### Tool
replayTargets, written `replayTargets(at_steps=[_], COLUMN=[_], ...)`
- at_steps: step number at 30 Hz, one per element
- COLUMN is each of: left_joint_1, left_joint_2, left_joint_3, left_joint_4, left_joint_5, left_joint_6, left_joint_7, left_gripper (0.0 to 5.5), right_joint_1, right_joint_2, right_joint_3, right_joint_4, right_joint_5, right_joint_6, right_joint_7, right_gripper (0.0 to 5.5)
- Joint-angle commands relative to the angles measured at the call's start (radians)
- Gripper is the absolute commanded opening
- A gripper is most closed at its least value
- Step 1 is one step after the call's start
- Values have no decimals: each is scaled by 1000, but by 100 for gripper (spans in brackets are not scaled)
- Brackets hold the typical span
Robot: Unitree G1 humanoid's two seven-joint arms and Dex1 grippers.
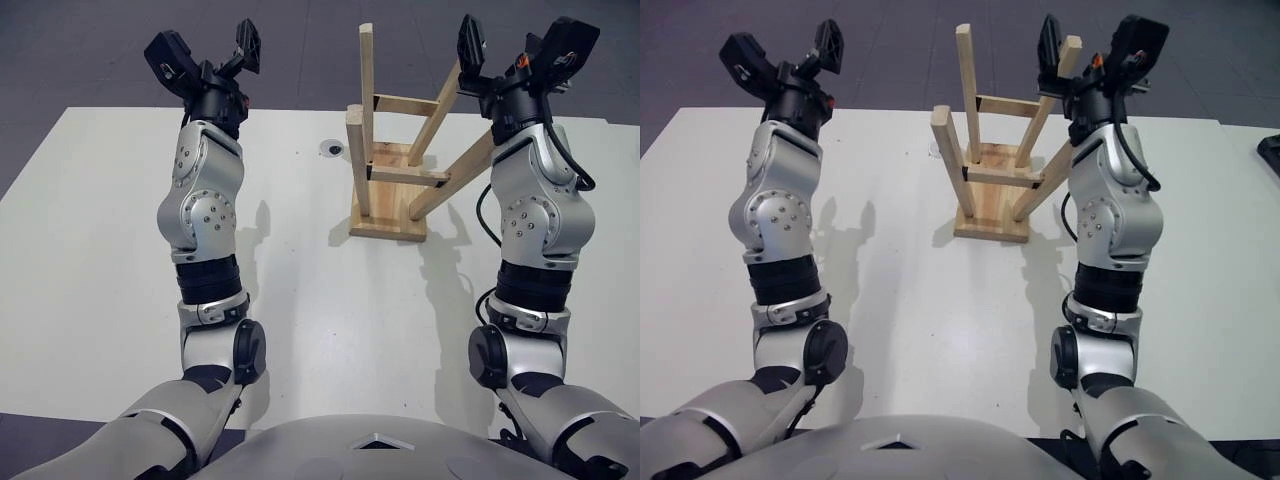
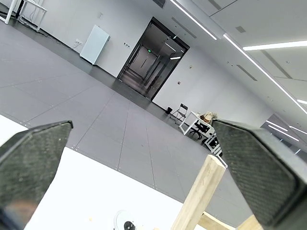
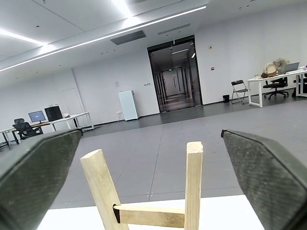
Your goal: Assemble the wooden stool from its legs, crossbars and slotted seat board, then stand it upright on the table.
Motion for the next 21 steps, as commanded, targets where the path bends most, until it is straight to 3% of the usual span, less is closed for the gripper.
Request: replayTargets(at_steps=[1, 6, 13, 21], left_joint_1=[-7, -2, 1, -4], left_joint_2=[-11, -17, -14, -2], left_joint_3=[-21, -33, -25, -8], left_joint_4=[19, 22, 19, 25], left_joint_5=[8, 18, 18, 23], left_joint_6=[15, 19, 22, 30], left_joint_7=[-12, -13, -12, -2], left_gripper=[540, 540, 540, 540], right_joint_1=[47, 8, -195, 161], right_joint_2=[29, 18, -34, 51], right_joint_3=[-5, -24, -143, 36], right_joint_4=[135, 117, -116, 52], right_joint_5=[-24, -28, 114, -80], right_joint_6=[40, 11, -69, 74], right_joint_7=[-13, -3, 19, -66], right_gripper=[538, 538, 538, 538])
